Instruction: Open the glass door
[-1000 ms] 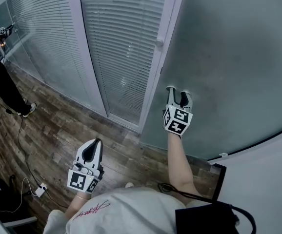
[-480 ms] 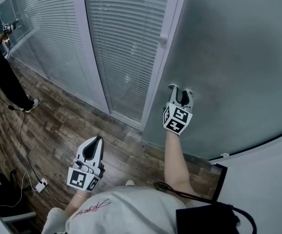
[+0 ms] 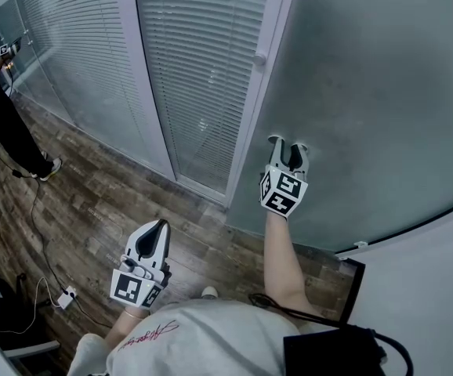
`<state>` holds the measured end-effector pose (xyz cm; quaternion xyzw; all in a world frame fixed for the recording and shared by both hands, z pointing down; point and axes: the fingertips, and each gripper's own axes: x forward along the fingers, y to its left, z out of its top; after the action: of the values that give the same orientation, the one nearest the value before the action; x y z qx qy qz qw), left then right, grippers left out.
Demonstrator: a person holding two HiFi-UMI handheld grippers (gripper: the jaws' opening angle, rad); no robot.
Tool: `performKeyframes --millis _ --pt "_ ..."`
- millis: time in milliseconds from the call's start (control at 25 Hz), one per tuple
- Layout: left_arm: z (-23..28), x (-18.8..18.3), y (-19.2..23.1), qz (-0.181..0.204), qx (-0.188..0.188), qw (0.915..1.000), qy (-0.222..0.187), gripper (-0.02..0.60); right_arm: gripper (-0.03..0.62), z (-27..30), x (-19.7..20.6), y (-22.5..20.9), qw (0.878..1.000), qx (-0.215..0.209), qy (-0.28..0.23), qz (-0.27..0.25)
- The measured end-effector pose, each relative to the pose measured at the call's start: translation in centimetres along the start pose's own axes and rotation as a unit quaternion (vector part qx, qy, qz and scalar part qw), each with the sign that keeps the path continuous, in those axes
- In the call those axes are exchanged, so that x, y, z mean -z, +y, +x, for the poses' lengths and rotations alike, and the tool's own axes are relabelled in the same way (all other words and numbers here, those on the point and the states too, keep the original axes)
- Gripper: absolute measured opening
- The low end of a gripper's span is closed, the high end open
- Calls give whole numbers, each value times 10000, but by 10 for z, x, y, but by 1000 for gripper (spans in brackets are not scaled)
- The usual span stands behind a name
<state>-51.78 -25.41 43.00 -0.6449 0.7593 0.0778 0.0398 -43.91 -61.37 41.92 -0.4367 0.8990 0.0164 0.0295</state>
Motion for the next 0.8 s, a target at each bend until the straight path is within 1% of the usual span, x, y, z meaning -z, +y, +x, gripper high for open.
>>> performKeyframes --millis 360,600,800 --pt "-7 -8 -12 50 208 9998 -54 25 130 -23 -2 8 9999 -145 40 13" --pt "-15 -8 -24 35 415 9991 -26 25 130 -43 -3 14 9997 -230 35 1" --pt "-26 -19 -34 -186 539 9982 -177 25 130 -63 -5 18 9996 -294 20 -5"
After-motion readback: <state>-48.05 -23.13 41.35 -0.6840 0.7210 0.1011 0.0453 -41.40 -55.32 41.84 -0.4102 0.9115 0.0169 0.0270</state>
